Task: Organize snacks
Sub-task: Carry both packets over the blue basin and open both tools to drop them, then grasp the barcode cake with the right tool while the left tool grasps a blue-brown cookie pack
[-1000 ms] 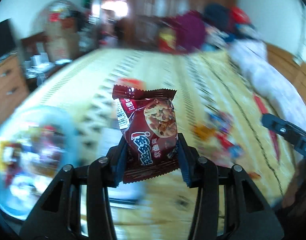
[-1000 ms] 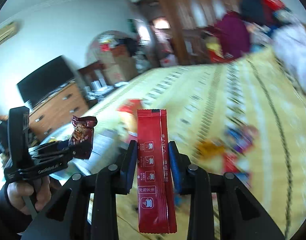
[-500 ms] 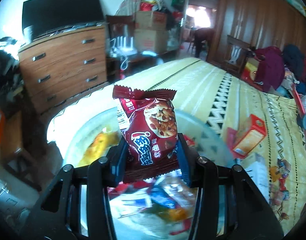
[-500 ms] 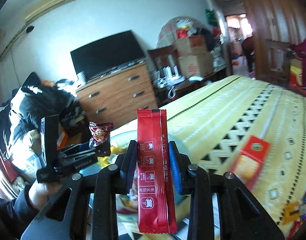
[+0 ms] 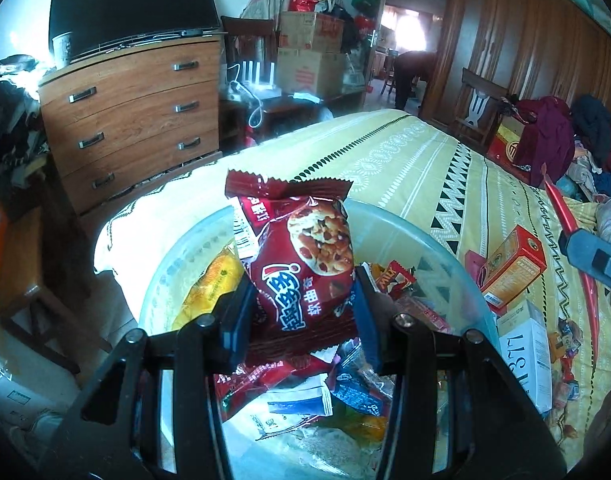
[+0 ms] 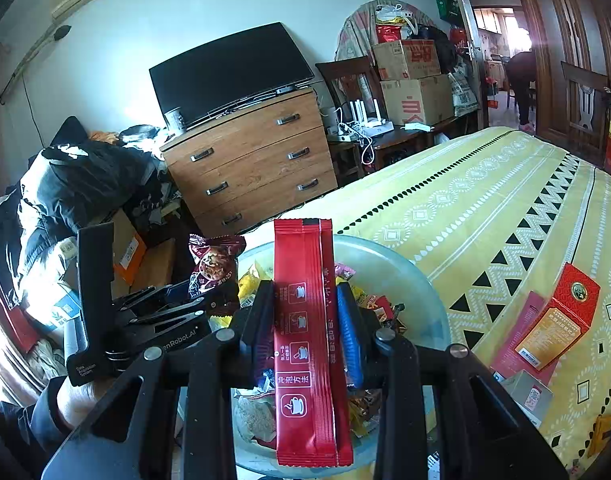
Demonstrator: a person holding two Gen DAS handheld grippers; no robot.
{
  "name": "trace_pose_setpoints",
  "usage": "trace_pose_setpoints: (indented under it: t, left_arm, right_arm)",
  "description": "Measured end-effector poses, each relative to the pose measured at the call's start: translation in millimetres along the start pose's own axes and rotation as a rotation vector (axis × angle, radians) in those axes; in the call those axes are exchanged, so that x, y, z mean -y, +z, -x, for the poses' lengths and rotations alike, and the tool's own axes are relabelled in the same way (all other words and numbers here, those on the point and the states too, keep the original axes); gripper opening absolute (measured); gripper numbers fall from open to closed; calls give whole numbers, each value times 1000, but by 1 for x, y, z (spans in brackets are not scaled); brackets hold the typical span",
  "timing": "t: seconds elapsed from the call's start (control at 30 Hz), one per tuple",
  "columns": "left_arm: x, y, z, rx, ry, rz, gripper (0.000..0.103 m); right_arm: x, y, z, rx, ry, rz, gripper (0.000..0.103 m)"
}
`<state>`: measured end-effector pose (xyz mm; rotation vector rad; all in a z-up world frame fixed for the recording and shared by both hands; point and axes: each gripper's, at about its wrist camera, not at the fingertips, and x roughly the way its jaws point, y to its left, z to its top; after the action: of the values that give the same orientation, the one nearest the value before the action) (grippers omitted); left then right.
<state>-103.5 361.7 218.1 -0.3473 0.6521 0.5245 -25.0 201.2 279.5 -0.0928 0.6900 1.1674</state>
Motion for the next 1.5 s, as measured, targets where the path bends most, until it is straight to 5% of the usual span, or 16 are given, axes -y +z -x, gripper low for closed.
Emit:
trace_pose_setpoints:
  t: [0.67, 0.87, 0.93, 1.03, 1.23, 1.37, 1.5]
  left_arm:
    - [-9, 3, -6, -23, -4, -6, 47]
    - [-9, 4, -7, -23, 5, 0, 57]
    - [-9, 4, -7, -15, 9, 1, 73]
    - [-6, 4, -4, 5, 22, -7, 80]
    - [1, 4, 5, 18, 15, -9, 83]
    - [31, -6, 38, 93, -70, -73, 83]
    - [94, -33, 68, 112, -215, -230, 83]
  right_arm:
    - [-3, -1, -9, -8, 3, -6, 35]
    - [1, -7, -6, 4, 10, -38, 41]
    - [5, -10, -4, 10, 16, -62, 43]
    - [10, -15, 1, 22, 6, -86, 62]
    - [18, -28, 11, 24, 3, -109, 62]
    - [40, -69, 45, 61, -70, -139, 62]
    - [100, -161, 86, 14, -209, -294, 62]
